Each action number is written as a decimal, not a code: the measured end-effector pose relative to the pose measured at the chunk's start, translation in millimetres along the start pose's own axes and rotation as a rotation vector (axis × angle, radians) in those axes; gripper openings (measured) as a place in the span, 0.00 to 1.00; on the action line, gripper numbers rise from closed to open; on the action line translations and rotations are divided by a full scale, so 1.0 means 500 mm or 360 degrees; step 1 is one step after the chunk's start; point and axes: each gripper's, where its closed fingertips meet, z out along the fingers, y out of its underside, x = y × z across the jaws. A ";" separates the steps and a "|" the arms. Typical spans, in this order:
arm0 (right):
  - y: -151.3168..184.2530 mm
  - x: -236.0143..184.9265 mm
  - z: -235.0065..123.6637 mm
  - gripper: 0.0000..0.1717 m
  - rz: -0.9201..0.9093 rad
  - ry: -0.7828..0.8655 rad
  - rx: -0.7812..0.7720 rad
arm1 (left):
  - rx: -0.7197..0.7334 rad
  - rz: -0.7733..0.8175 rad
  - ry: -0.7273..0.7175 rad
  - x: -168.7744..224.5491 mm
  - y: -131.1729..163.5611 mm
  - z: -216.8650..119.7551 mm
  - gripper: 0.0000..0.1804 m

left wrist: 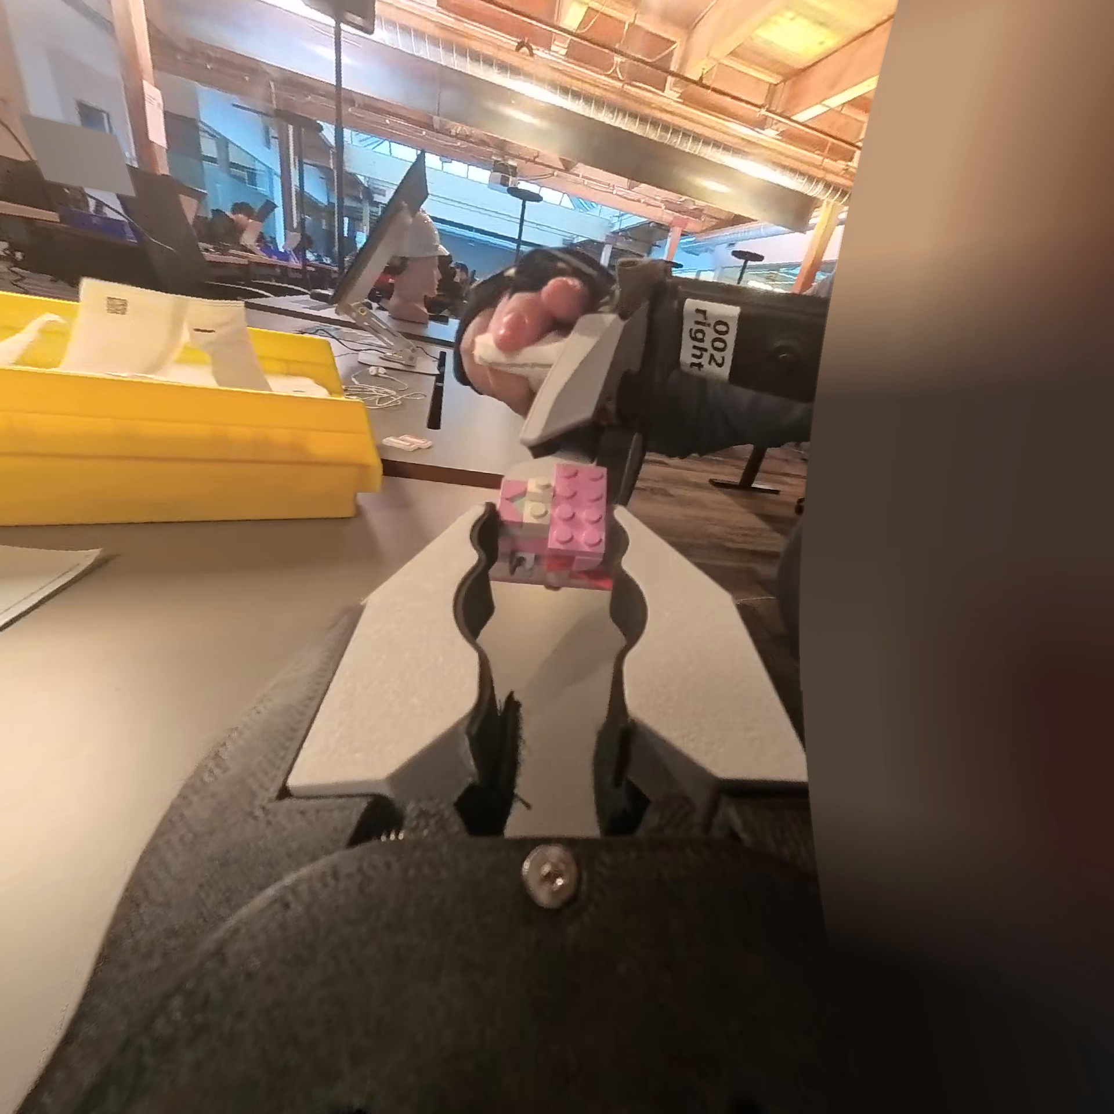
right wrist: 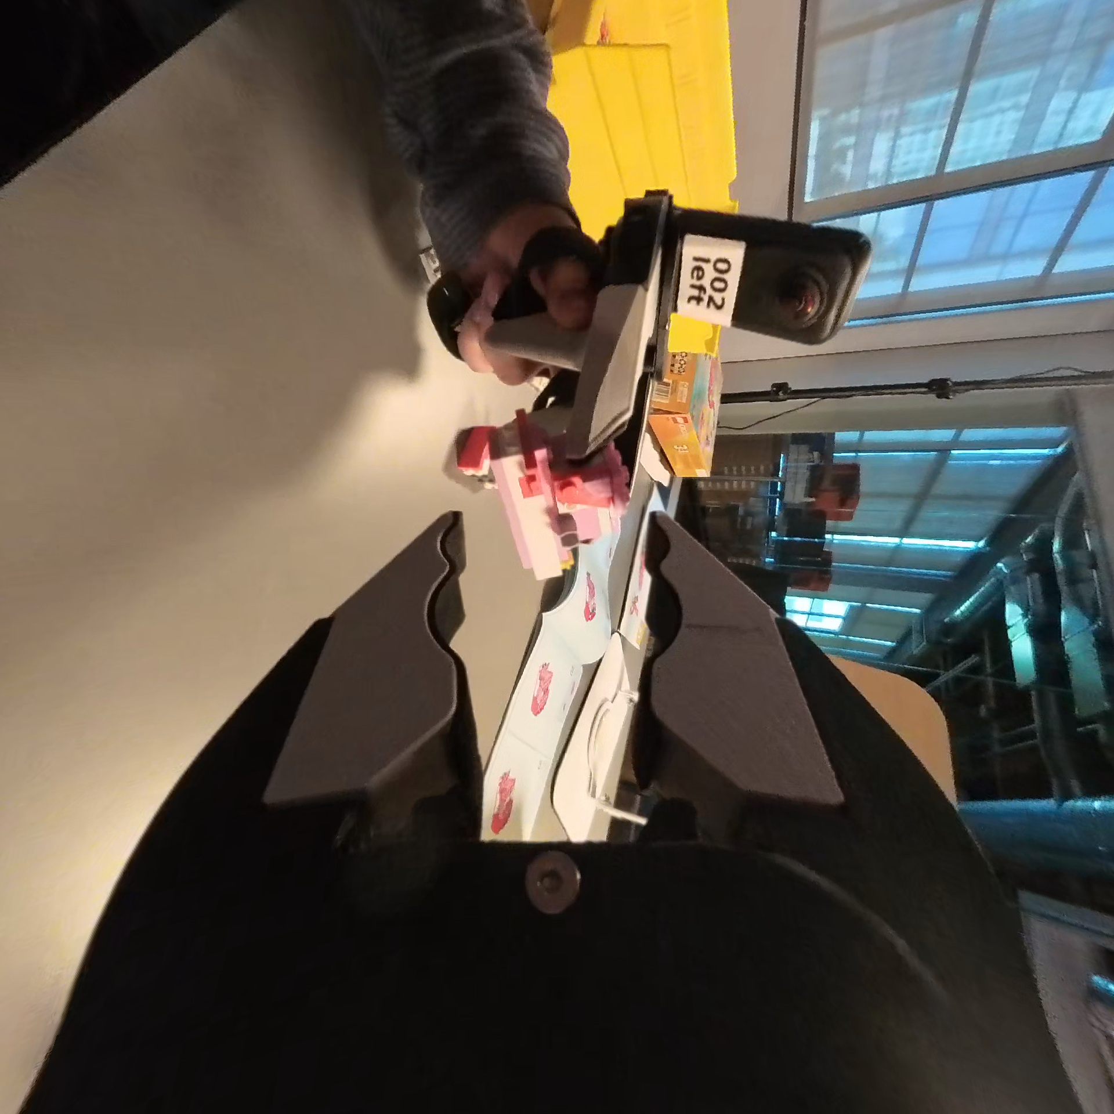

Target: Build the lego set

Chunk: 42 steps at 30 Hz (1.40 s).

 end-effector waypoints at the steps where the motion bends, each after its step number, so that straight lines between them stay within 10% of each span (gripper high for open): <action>1: 0.000 0.003 0.003 0.33 0.0002 0.0007 0.0006 | 0.0001 -0.0016 0.0017 0.001 0.001 0.000 0.19; 29: -0.014 -0.006 0.003 0.22 0.0000 -0.0287 0.0108 | -0.0022 -0.0145 0.0143 0.011 -0.004 0.009 0.19; 42: 0.014 0.001 0.015 0.22 0.0181 -0.0038 0.0041 | -0.0019 -0.0007 -0.0138 -0.030 -0.016 0.023 0.20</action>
